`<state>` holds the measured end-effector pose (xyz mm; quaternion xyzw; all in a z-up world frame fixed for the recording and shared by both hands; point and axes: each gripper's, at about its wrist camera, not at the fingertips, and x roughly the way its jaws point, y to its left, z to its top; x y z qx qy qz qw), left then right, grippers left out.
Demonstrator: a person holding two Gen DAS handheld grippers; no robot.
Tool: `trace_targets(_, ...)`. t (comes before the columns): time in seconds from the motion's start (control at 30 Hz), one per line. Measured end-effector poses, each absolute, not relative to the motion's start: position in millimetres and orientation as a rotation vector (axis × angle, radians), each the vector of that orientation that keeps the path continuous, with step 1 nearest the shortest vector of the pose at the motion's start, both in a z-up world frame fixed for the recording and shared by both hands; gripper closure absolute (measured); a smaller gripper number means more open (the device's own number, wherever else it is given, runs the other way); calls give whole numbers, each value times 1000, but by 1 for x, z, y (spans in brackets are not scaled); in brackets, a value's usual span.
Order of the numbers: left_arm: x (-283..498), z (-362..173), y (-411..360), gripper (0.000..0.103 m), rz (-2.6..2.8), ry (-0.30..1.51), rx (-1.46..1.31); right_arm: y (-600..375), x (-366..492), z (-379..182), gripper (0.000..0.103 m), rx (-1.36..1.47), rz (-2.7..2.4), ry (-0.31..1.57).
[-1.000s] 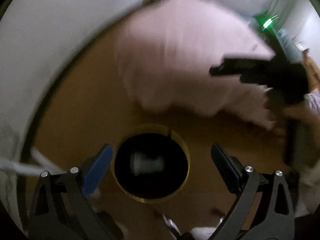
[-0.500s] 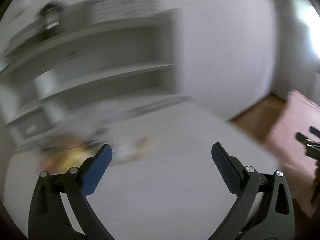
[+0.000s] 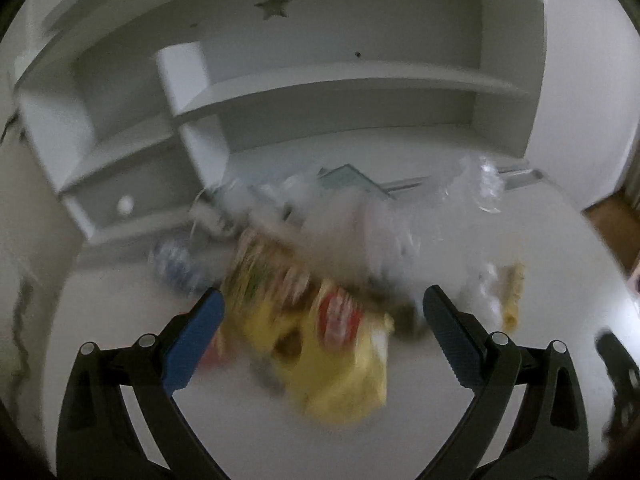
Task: Collect trash
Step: 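Grasp the yellow snack bag with the left tool while the right tool grasps the yellow tube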
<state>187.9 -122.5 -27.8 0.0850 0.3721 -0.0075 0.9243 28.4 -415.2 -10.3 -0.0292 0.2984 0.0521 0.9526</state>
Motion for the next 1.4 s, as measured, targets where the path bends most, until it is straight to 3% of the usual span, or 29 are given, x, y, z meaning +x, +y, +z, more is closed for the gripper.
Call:
trace_targets(0.1,206,-36,-125,7,16,812,224,-397,38,-14,7,-64,126,622)
trace_targets(0.43,150,-33,-23,7,107,811,136,-375,64,-29,7,-58,136,643)
trace_targets(0.7,162,-37,-38,8,11,808,166,-365,75,-31,7,-82,117,659)
trace_targets(0.77,172,-45,-52,25,-40,836,205,-368,74,-33,7,-73,118,670)
trace_targets(0.8,177,-50,-56,42,-50,855,226,-371,73,-33,7,-61,122,671)
trace_targets(0.87,180,-55,-65,45,-64,850,264,-376,72,-33,7,-45,122,672)
trace_targets(0.97,173,-43,-65,73,-94,802,231,-382,74,-33,7,-27,115,679)
trace_targets(1.4,134,-3,9,76,-45,711,-42,-362,101,-35,7,-63,95,714)
